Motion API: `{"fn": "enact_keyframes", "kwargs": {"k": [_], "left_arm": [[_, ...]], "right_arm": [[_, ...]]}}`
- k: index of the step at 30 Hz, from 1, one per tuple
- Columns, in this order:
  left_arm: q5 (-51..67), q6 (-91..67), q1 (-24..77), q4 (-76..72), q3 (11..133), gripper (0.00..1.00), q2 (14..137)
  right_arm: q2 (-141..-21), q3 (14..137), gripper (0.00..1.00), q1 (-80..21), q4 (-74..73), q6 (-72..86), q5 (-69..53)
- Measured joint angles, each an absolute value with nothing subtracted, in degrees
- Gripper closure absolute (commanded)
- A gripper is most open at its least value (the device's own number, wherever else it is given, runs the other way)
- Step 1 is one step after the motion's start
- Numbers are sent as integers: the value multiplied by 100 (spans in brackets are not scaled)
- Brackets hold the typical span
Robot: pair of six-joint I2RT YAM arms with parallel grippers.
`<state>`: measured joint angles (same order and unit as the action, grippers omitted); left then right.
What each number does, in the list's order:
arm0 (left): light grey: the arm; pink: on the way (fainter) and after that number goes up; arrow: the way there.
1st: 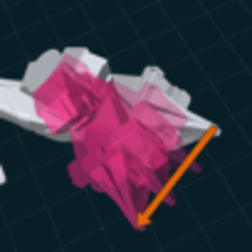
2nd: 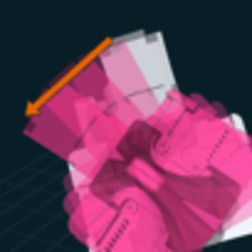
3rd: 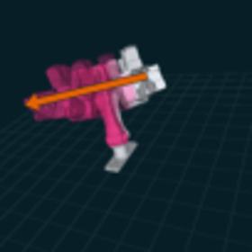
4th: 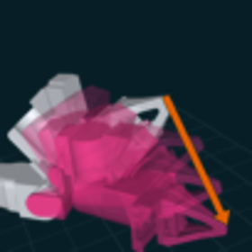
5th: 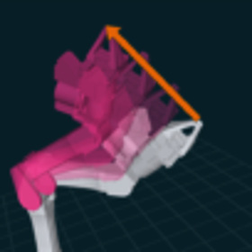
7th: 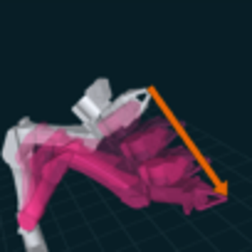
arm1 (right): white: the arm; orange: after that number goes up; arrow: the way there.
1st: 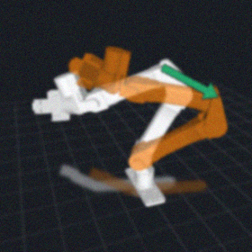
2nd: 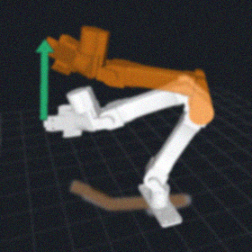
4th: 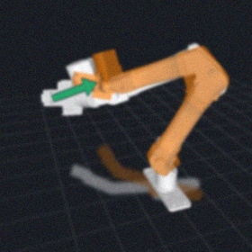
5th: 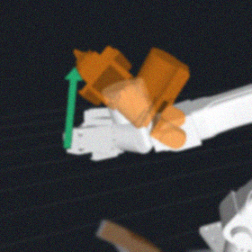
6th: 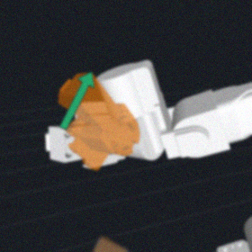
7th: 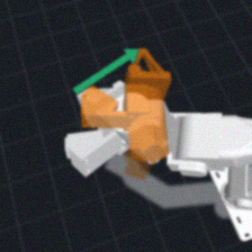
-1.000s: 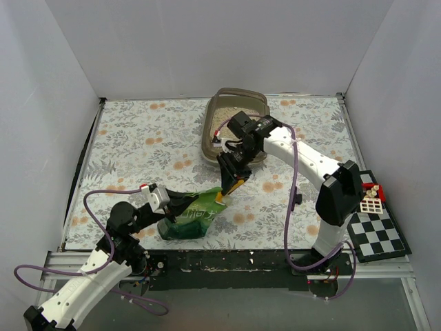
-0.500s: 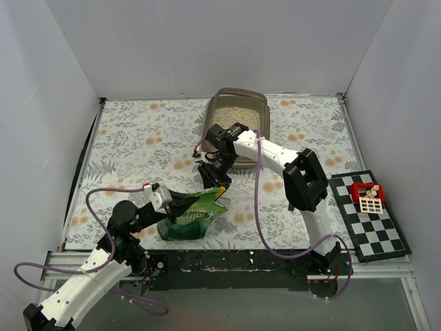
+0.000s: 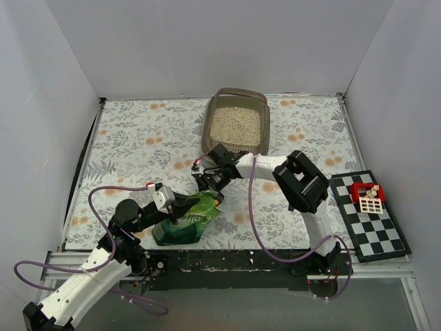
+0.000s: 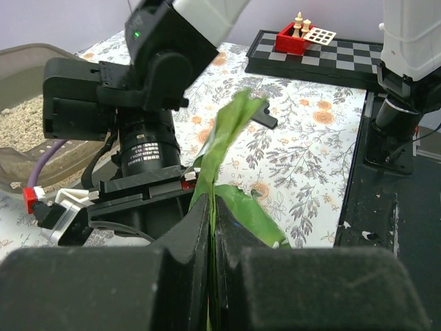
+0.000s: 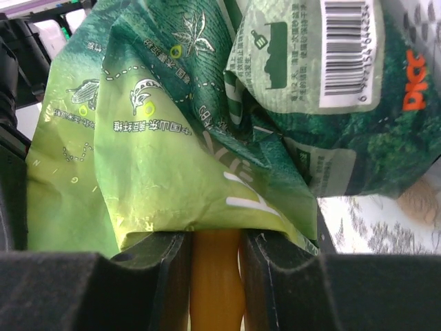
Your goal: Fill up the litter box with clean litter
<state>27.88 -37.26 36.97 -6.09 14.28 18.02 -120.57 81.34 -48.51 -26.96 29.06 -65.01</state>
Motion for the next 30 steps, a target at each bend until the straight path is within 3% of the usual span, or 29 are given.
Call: {"fn": "enact_keyframes", "kwargs": {"k": [12, 30], "left_arm": [[2779, -3686, 3697, -561, 1428, 100, 1857], [2853, -3638, 3776, -1041, 1441, 100, 1837]], "right_arm": [[-11928, 6482, 99, -4969, 2593, 5905, -6744], [-10685, 4987, 99, -4836, 4324, 6864, -6296]]}}
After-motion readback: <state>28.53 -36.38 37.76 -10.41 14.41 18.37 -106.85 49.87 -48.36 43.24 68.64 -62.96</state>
